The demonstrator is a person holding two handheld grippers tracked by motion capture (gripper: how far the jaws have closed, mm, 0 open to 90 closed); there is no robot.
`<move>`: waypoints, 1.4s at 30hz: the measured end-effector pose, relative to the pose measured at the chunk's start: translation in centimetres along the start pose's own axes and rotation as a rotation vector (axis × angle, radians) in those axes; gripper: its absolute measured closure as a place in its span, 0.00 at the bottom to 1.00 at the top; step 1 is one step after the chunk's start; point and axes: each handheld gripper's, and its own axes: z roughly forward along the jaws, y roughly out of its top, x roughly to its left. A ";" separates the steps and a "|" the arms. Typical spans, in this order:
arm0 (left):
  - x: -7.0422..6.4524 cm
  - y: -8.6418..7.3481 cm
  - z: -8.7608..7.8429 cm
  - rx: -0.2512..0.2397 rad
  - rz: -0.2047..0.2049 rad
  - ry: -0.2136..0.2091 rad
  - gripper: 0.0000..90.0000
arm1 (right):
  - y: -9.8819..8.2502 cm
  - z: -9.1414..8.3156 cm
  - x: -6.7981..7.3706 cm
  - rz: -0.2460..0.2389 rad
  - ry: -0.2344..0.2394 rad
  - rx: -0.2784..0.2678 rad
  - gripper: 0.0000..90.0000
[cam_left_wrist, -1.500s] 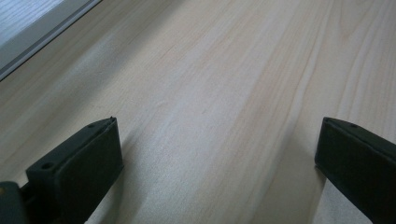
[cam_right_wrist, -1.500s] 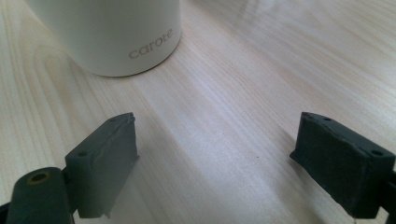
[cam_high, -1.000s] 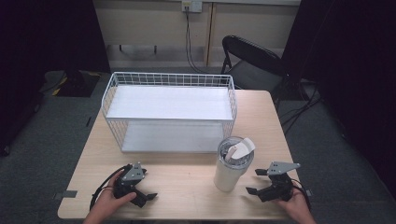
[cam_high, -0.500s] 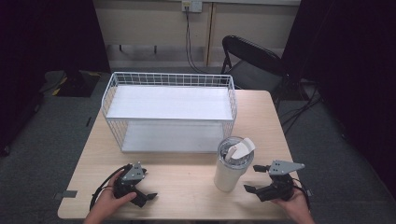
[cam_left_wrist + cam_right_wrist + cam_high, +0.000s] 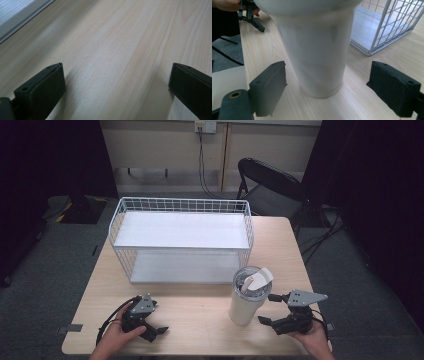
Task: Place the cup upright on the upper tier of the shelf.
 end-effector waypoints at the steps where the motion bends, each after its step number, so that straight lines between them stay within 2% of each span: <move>1: 0.0 0.0 0.0 0.000 0.000 0.000 0.00 | 0.1 0.1 0.1 0.003 0.007 -0.005 0.16; 8: 0.0 0.0 0.0 0.000 0.000 0.000 0.00 | 0.3 0.7 0.5 -0.004 0.014 -0.008 0.16; 10: 0.0 0.0 0.0 0.000 0.000 0.000 0.00 | 0.4 1.0 0.6 -0.007 0.008 -0.015 0.16; 11: 0.0 0.0 0.0 0.000 0.000 0.000 0.00 | 0.5 1.3 0.7 0.005 0.020 -0.032 0.16; 16: 0.0 0.0 0.0 0.000 0.000 0.000 0.00 | 0.6 1.9 0.8 -0.009 0.017 -0.040 0.15; 22: 0.0 0.0 0.0 0.000 0.000 0.000 0.00 | 0.5 2.4 0.6 0.039 0.057 -0.113 0.15; 25: 0.0 0.0 0.0 0.000 0.000 0.000 0.00 | 0.6 2.6 0.7 0.020 0.044 -0.111 0.15; 31: 0.0 0.0 0.0 0.000 -0.001 0.000 0.00 | 0.6 2.8 0.7 0.015 0.040 -0.126 0.15; 34: 0.0 0.0 0.0 0.000 -0.004 0.001 0.00 | 0.6 3.2 1.0 -0.016 0.010 -0.130 0.13; 37: 0.0 0.0 0.0 0.001 -0.001 0.000 0.00 | 0.7 3.5 1.2 -0.023 -0.006 -0.120 0.12; 42: 0.0 0.0 0.0 0.000 -0.001 0.000 0.00 | 0.7 3.8 1.0 -0.021 0.005 -0.140 0.11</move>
